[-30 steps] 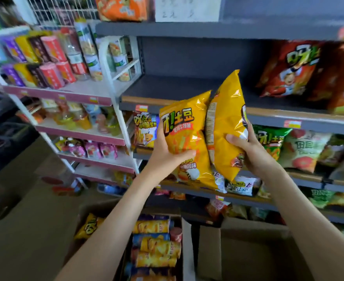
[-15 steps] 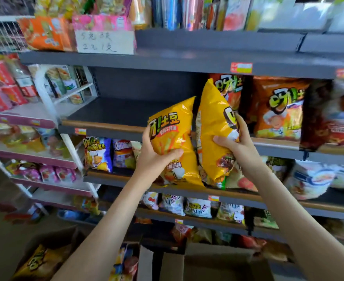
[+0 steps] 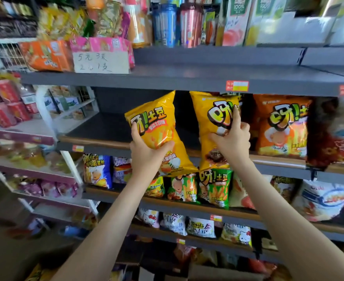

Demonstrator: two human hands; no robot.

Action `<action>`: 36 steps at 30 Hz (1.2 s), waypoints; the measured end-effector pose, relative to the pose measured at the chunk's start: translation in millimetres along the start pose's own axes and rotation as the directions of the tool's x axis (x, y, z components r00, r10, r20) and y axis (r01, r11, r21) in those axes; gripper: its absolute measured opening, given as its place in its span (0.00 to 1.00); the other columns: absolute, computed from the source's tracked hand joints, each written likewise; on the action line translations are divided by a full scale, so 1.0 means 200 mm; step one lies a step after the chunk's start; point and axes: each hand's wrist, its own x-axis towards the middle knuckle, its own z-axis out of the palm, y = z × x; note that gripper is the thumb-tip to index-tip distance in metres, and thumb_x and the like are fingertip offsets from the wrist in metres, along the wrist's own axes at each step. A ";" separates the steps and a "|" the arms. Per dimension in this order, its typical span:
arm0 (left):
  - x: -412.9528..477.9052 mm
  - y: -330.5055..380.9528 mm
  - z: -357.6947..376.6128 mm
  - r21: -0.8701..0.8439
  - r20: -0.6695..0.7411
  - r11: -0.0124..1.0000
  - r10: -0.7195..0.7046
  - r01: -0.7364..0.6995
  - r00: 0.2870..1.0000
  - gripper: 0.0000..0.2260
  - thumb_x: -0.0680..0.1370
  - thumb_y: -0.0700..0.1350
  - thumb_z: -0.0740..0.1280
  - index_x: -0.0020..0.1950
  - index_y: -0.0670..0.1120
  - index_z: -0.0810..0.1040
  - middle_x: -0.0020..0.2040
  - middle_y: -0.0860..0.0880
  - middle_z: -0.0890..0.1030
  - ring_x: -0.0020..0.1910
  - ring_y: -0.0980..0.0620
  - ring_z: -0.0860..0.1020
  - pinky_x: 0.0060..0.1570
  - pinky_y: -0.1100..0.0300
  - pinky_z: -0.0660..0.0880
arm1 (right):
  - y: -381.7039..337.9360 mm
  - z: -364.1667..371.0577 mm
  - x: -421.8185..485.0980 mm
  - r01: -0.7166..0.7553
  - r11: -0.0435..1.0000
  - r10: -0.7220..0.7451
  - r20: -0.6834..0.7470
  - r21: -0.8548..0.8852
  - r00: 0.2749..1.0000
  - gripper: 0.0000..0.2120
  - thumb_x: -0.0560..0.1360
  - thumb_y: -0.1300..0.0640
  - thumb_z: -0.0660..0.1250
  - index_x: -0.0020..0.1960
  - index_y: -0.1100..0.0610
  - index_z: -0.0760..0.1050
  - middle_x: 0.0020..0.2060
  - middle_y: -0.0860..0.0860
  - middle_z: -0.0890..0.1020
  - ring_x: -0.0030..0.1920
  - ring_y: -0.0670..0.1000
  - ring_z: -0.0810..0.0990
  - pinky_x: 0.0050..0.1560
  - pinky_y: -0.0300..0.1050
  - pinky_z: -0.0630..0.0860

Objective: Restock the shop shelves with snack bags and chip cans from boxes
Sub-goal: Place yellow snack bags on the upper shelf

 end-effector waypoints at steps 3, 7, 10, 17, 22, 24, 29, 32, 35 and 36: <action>0.08 0.01 0.02 0.029 0.041 1.000 -0.004 0.002 0.999 0.51 0.67 0.52 0.79 0.78 0.57 0.47 0.71 0.46 0.63 0.61 0.51 0.68 0.54 0.54 0.69 | 0.01 0.01 0.09 -0.033 0.998 0.032 -0.020 -0.044 0.999 0.47 0.68 0.46 0.73 0.78 0.47 0.48 0.66 0.59 0.66 0.65 0.65 0.68 0.64 0.63 0.67; 0.21 0.01 0.03 0.042 0.037 0.999 0.004 -0.005 0.999 0.50 0.68 0.52 0.79 0.78 0.59 0.46 0.70 0.45 0.63 0.64 0.45 0.69 0.52 0.53 0.68 | 0.03 0.07 0.18 -0.016 0.997 -0.001 -0.220 -0.075 0.975 0.45 0.70 0.50 0.71 0.79 0.51 0.49 0.65 0.60 0.67 0.64 0.64 0.67 0.63 0.62 0.66; 0.27 0.00 0.05 0.049 0.022 0.999 0.008 -0.010 1.000 0.49 0.68 0.53 0.78 0.77 0.59 0.47 0.70 0.45 0.63 0.66 0.43 0.68 0.52 0.52 0.69 | 0.04 0.13 0.24 -0.024 0.998 0.007 -0.327 -0.050 0.945 0.44 0.70 0.53 0.71 0.78 0.54 0.50 0.65 0.61 0.67 0.64 0.65 0.67 0.63 0.62 0.65; 0.34 -0.08 0.08 0.058 0.011 0.997 0.060 -0.060 0.998 0.50 0.68 0.52 0.78 0.77 0.60 0.45 0.71 0.45 0.61 0.66 0.43 0.67 0.52 0.52 0.69 | 0.13 0.30 0.28 -0.049 0.996 0.021 -0.341 -0.073 0.940 0.46 0.70 0.51 0.73 0.78 0.59 0.50 0.71 0.66 0.61 0.68 0.68 0.63 0.64 0.65 0.66; 0.35 -0.13 0.09 0.048 0.029 0.991 0.127 -0.128 0.991 0.50 0.68 0.51 0.78 0.78 0.59 0.46 0.71 0.45 0.61 0.67 0.44 0.67 0.55 0.53 0.68 | 0.23 0.32 0.25 -0.009 0.986 -0.016 -0.151 -0.165 0.988 0.58 0.66 0.45 0.77 0.79 0.54 0.39 0.76 0.66 0.49 0.75 0.67 0.52 0.69 0.66 0.57; 0.33 -0.14 0.11 0.062 0.052 0.988 0.140 -0.143 0.989 0.50 0.68 0.51 0.78 0.78 0.59 0.47 0.71 0.45 0.61 0.67 0.45 0.67 0.56 0.52 0.69 | 0.26 0.29 0.26 0.038 0.984 -0.056 -0.096 -0.176 0.994 0.59 0.66 0.49 0.77 0.78 0.54 0.36 0.76 0.67 0.47 0.75 0.68 0.51 0.69 0.66 0.58; 0.34 -0.07 0.18 0.169 0.067 0.977 0.118 -0.128 0.991 0.50 0.65 0.58 0.76 0.76 0.62 0.45 0.71 0.44 0.62 0.66 0.40 0.67 0.62 0.37 0.69 | 0.32 0.24 0.25 0.042 0.978 -0.067 -0.116 -0.205 0.991 0.54 0.70 0.51 0.74 0.78 0.53 0.37 0.75 0.66 0.50 0.72 0.70 0.56 0.66 0.63 0.62; 0.34 -0.04 0.23 0.230 0.066 0.964 0.122 -0.134 0.990 0.50 0.67 0.56 0.77 0.77 0.60 0.46 0.71 0.42 0.61 0.67 0.39 0.67 0.63 0.36 0.68 | 0.34 0.22 0.24 0.009 0.979 -0.034 -0.119 -0.202 0.992 0.54 0.69 0.48 0.74 0.79 0.54 0.37 0.76 0.65 0.52 0.73 0.69 0.55 0.67 0.62 0.60; 0.30 -0.04 0.26 0.241 0.082 0.958 0.136 -0.153 0.987 0.49 0.68 0.57 0.77 0.77 0.61 0.45 0.72 0.43 0.61 0.67 0.39 0.67 0.63 0.36 0.68 | 0.31 0.21 0.19 -0.042 0.974 0.009 -0.149 -0.222 0.989 0.55 0.68 0.46 0.76 0.79 0.53 0.40 0.76 0.65 0.49 0.75 0.66 0.51 0.70 0.62 0.56; 0.29 -0.04 0.25 0.242 0.096 0.956 0.145 -0.164 0.985 0.49 0.68 0.57 0.76 0.77 0.61 0.45 0.72 0.44 0.61 0.67 0.39 0.66 0.63 0.36 0.69 | 0.28 0.20 0.16 -0.006 0.975 -0.034 -0.178 -0.224 0.983 0.54 0.68 0.44 0.75 0.79 0.53 0.42 0.77 0.64 0.50 0.76 0.64 0.51 0.71 0.63 0.55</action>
